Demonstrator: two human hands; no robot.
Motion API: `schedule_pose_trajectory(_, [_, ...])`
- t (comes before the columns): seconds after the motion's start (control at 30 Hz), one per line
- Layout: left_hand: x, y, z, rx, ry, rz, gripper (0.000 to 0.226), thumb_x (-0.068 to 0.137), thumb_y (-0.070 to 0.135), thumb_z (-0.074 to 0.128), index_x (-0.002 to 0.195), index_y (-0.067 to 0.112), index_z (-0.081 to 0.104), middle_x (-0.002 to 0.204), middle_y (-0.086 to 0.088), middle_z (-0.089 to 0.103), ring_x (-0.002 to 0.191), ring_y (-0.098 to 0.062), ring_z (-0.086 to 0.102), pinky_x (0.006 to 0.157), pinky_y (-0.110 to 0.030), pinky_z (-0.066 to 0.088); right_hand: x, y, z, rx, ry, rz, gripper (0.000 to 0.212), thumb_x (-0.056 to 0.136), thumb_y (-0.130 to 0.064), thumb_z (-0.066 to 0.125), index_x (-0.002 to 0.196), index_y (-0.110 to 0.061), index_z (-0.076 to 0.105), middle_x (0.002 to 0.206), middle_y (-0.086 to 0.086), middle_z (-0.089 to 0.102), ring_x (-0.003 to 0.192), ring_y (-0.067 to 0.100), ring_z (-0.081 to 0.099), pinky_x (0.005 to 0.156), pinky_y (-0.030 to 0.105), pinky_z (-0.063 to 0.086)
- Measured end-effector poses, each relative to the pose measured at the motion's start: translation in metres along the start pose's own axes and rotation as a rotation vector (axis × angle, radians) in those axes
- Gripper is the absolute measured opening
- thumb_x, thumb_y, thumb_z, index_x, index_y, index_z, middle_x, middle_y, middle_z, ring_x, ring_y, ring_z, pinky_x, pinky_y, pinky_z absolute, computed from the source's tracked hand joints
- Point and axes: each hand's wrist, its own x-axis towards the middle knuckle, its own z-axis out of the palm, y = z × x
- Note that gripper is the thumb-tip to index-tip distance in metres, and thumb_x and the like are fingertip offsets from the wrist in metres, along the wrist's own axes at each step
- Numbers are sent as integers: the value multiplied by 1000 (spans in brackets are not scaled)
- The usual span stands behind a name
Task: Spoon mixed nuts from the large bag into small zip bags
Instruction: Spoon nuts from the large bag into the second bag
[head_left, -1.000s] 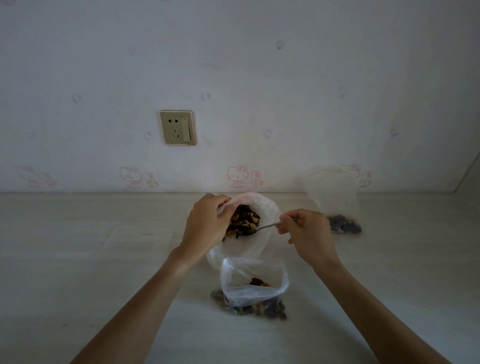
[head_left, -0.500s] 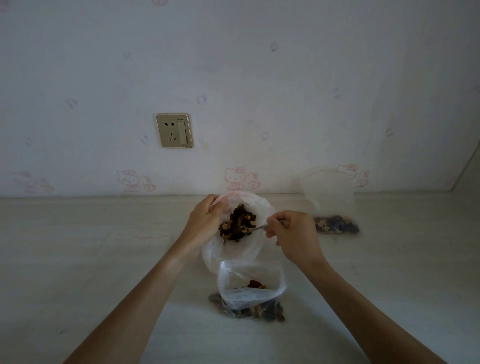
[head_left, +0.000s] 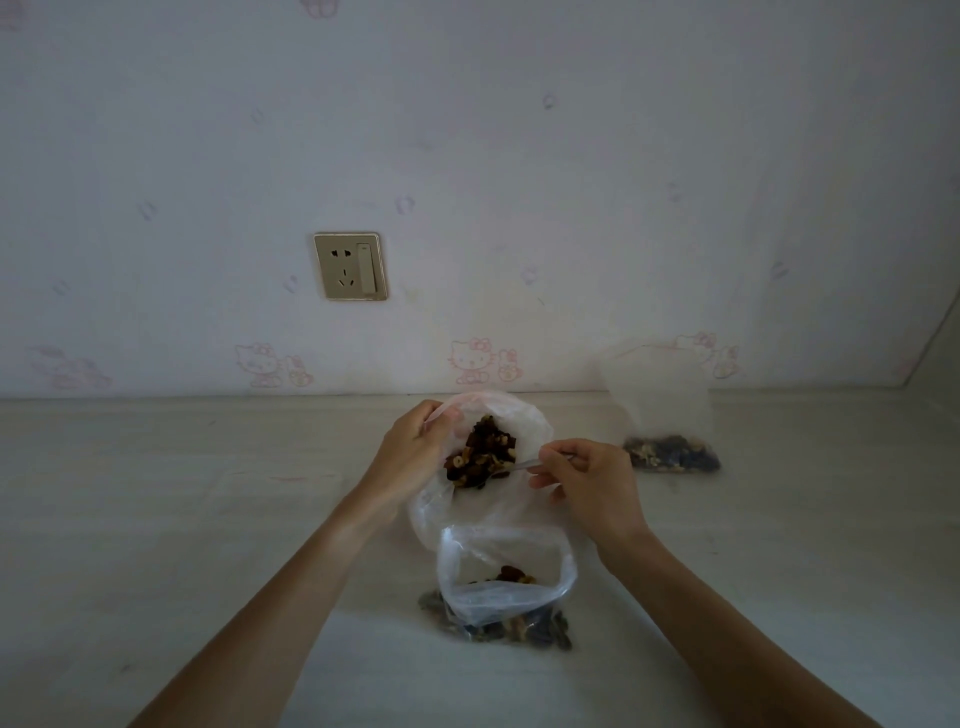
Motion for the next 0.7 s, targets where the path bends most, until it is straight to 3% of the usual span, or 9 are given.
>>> schedule_pose_trajectory(0.2, [-3,1,-4,-26,-23,1,21,104,43,54,107,31,71,98,17,77,92,-1,72,73,-17,53,1,-1,-12,71,-24,0,12,97,-12,68,89,-17,75,76,3,79,73,16,77,59,22,59])
schedule_pose_trajectory(0.37, [-2,8,-6,-10,-25,22,27,102,50,55,112,31,71,103,13,77,95,-3,73,88,-32,59,3,-5,-14,129,-31,25,9,98,-11,67,93,-11,75,78,6,79,76,19,77,59,23,59])
schedule_pose_trajectory(0.47, [-3,15,-12,85,-15,72,33,101,51,56,120,29,70,106,14,75,100,-1,71,91,-28,57,4,-9,-18,135,-21,5,9,97,-11,67,93,-10,75,79,7,79,76,20,77,59,23,59])
schedule_pose_trajectory(0.6, [-8,25,-21,191,-16,111,30,96,56,63,113,33,70,108,21,71,100,6,65,73,-9,49,3,-20,-28,151,-12,-29,9,97,-10,67,93,-10,75,79,7,79,76,21,77,58,23,59])
schedule_pose_trajectory(0.7, [-18,32,-27,224,22,163,27,93,55,66,110,33,69,106,25,68,99,13,62,81,-9,47,-4,-30,-40,168,-18,-61,8,97,-10,68,93,-9,74,79,8,79,76,21,78,57,24,59])
